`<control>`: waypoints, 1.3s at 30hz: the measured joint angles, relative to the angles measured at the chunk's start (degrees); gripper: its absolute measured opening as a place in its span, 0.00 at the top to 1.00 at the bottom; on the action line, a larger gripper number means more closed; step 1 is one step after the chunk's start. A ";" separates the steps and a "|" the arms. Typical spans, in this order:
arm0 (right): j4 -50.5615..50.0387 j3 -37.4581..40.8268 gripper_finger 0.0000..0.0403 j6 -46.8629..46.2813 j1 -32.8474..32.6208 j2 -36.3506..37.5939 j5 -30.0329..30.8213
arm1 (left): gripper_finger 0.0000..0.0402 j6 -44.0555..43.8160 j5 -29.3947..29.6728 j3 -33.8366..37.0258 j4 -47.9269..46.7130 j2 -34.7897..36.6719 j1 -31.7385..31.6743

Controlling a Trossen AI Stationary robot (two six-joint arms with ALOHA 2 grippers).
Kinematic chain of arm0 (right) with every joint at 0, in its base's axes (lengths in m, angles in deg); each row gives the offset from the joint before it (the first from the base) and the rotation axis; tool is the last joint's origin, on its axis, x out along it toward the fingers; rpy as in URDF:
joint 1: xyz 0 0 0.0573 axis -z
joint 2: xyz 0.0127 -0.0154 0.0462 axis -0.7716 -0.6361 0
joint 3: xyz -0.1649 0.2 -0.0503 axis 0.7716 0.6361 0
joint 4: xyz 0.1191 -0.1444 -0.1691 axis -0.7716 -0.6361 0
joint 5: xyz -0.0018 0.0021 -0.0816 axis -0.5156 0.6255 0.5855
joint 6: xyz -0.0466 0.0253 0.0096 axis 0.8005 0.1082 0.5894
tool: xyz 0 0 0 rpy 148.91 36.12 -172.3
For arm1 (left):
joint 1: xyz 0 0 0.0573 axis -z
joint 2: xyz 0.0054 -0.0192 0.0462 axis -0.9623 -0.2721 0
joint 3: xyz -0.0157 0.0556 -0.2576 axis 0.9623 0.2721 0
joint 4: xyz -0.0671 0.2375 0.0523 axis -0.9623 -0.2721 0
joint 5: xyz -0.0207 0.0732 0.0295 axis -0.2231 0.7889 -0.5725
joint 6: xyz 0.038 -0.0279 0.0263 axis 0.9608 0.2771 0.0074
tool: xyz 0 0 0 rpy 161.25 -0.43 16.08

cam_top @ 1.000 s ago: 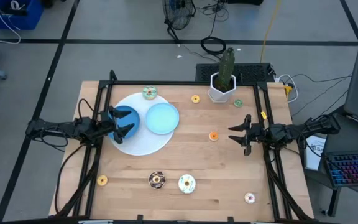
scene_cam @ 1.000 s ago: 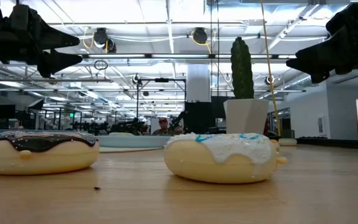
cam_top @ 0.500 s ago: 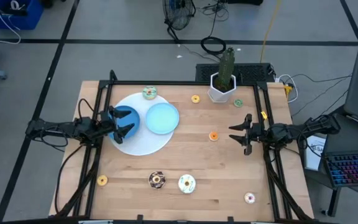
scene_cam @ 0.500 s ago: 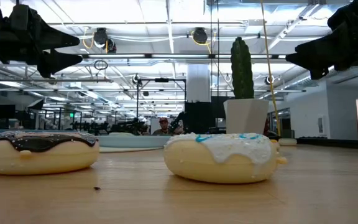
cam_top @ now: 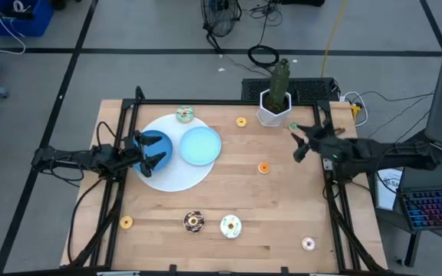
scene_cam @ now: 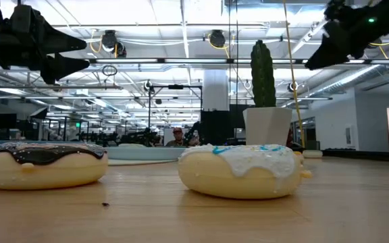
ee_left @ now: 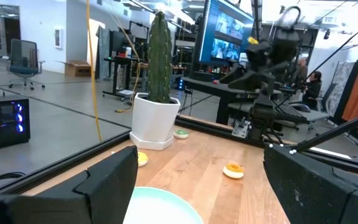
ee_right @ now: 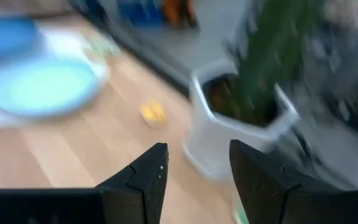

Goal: Pick & Place donuts
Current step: Put the small green donut on the blue plate

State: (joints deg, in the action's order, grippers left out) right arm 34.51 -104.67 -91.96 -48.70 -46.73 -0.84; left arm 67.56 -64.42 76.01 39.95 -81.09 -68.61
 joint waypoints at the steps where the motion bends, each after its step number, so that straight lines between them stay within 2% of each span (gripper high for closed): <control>1: -4.01 -2.24 0.59 -1.53 3.09 -3.52 -2.33 | 0.14 0.00 0.01 0.00 0.00 -0.01 0.00; 4: -9.76 -6.10 0.55 -2.82 13.11 -13.21 -12.23 | 0.14 0.00 0.00 -0.01 -0.03 -0.02 0.00; 7: -10.15 -6.39 0.49 -1.38 23.71 -20.96 -23.79 | 0.14 0.00 0.00 0.00 -0.03 -0.02 0.00; 8: -9.68 -6.04 0.47 -0.36 26.74 -23.37 -25.71 | 0.14 0.00 0.00 -0.01 -0.01 -0.02 0.00; 12: -5.00 -4.88 0.38 2.76 34.89 -28.80 -26.04 | 0.14 -0.01 0.03 0.00 -0.03 0.00 0.00; 17: 1.58 -3.41 0.32 4.79 39.85 -33.23 -27.98 | 0.14 0.00 0.02 0.00 -0.05 0.00 0.00; 30: 8.46 -3.32 0.33 7.58 46.07 -47.97 -27.85 | 0.14 0.00 0.04 -0.01 -0.05 -0.02 0.00; 34: 10.81 -3.54 0.34 8.20 46.91 -50.10 -27.72 | 0.14 -0.01 0.04 -0.01 -0.05 -0.01 0.00; 39: 12.42 -3.37 0.36 9.44 47.66 -49.35 -28.03 | 0.14 -0.02 0.03 0.01 -0.05 -0.01 0.00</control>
State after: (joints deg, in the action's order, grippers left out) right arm 46.93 -108.04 -82.52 -1.04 -96.08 -28.87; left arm 67.54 -64.39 76.02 39.90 -81.11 -68.61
